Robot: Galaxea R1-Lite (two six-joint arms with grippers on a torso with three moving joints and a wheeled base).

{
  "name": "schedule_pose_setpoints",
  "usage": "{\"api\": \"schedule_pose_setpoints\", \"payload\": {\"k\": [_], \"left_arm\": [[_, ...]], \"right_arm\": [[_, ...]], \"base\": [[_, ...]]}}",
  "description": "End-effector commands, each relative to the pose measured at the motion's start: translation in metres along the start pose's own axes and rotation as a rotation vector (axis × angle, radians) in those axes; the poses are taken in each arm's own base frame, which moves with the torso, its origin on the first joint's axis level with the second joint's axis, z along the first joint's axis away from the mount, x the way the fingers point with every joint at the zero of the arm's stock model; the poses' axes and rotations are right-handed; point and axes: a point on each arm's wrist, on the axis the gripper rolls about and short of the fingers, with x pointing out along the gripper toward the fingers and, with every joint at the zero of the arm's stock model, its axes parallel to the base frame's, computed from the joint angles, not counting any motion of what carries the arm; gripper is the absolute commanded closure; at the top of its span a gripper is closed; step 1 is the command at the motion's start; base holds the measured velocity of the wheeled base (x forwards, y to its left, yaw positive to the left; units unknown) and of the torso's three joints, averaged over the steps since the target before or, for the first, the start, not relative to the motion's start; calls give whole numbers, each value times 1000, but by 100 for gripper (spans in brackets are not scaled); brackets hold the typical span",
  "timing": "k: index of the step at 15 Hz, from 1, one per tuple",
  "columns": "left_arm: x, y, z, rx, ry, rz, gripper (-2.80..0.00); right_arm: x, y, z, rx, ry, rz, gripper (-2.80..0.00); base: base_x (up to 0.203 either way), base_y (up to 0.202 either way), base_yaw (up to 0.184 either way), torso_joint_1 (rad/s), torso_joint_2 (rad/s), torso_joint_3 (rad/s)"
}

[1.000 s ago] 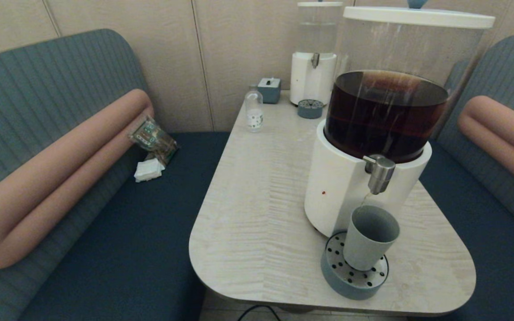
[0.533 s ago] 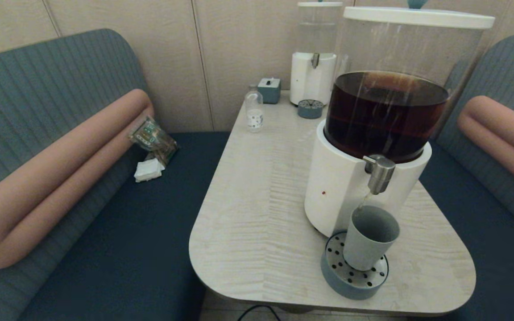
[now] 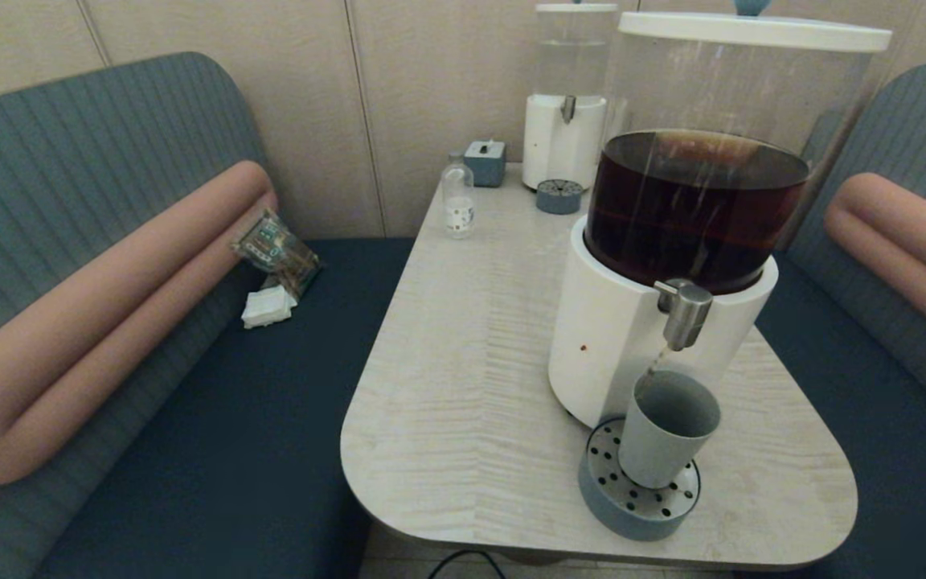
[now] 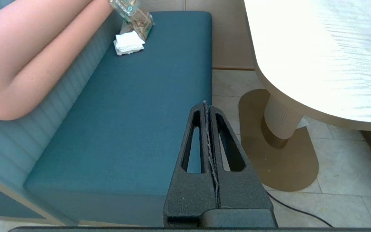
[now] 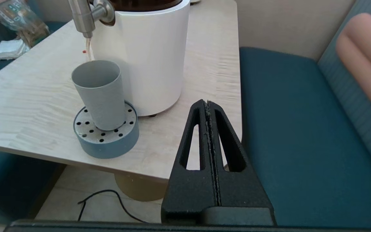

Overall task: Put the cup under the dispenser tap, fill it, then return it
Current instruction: Turn off the faucet

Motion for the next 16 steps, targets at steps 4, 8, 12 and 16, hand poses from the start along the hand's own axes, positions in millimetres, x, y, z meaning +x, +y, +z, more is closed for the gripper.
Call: {"api": "schedule_pose_setpoints", "payload": {"k": [4,8,12,16], "left_arm": [[0,0,0,-1,1,0,0],[0,0,0,-1,1,0,0],[0,0,0,0,1,0,0],[0,0,0,0,0,-1,0]], "right_arm": [[9,-4,-16,5,15,35,0],[10,-6,-19,5,26,42,0],[7,-8,-25,-1,23,74,0],[-3,-9,-53,-80,-2,43,0]], "base": [[0,0,0,0,0,0],[0,0,0,0,0,0],[0,0,0,0,0,0],[0,0,0,0,0,0]]}}
